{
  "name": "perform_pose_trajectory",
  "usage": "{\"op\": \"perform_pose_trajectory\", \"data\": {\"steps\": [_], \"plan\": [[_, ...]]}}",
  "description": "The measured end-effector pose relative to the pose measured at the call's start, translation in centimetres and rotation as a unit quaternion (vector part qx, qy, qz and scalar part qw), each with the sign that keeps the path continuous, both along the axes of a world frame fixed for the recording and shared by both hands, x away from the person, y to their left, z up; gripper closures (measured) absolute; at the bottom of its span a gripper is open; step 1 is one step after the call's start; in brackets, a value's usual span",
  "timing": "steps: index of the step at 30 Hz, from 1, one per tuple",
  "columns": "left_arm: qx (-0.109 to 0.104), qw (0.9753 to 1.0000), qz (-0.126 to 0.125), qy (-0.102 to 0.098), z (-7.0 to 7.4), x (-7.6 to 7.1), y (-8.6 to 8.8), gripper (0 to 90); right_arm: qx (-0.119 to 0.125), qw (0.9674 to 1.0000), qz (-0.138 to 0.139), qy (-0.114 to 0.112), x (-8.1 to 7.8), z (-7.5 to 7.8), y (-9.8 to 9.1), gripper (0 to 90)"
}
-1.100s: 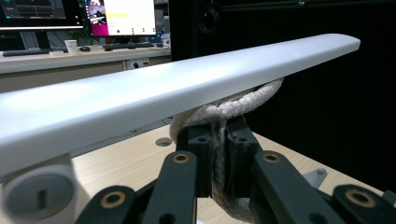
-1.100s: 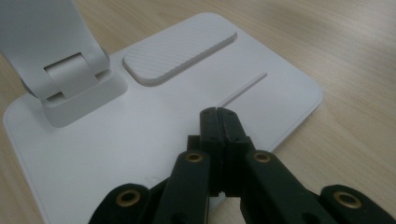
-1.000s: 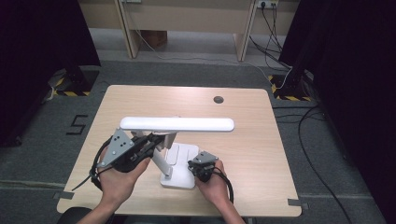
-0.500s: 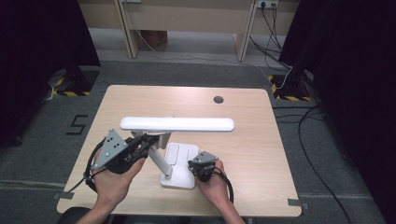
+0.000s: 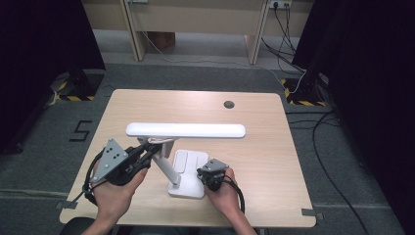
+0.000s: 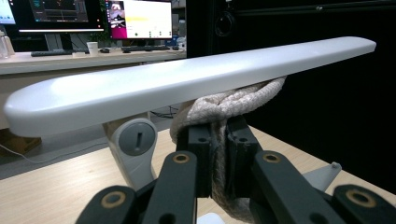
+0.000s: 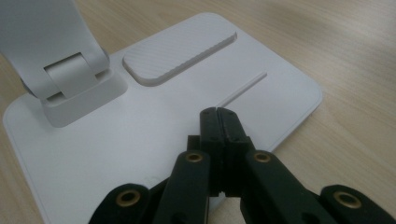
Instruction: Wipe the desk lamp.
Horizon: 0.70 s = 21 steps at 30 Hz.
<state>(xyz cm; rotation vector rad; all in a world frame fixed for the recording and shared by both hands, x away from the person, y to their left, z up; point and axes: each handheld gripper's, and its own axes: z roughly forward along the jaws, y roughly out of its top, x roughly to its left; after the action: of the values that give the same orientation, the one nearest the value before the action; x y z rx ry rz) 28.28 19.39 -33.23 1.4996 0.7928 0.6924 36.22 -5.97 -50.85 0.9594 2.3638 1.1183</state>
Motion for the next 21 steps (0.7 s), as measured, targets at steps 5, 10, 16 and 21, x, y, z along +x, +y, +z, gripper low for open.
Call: {"op": "perform_pose_trajectory", "data": {"steps": [5, 10, 16, 21], "plan": [[-0.001, 1.0, 0.004, 0.001, -0.04, -0.09, 0.25, 82.9, 0.0, 1.0, 0.0, 0.0, -0.01, 0.0, 0.0, 90.0], [0.0, 1.0, 0.009, 0.002, -0.02, -0.14, 0.59, 82.9, 0.0, 1.0, 0.0, 0.0, 0.0, 0.0, 0.0, 90.0], [-0.001, 0.9999, 0.012, 0.001, -0.09, -0.27, 0.69, 82.9, 0.0, 1.0, 0.0, 0.0, -0.01, 0.0, 0.01, 90.0], [0.001, 0.9999, 0.017, -0.001, -0.12, -0.35, 0.7, 82.9, 0.0, 1.0, 0.0, 0.0, -0.01, 0.0, 0.01, 90.0]]}}
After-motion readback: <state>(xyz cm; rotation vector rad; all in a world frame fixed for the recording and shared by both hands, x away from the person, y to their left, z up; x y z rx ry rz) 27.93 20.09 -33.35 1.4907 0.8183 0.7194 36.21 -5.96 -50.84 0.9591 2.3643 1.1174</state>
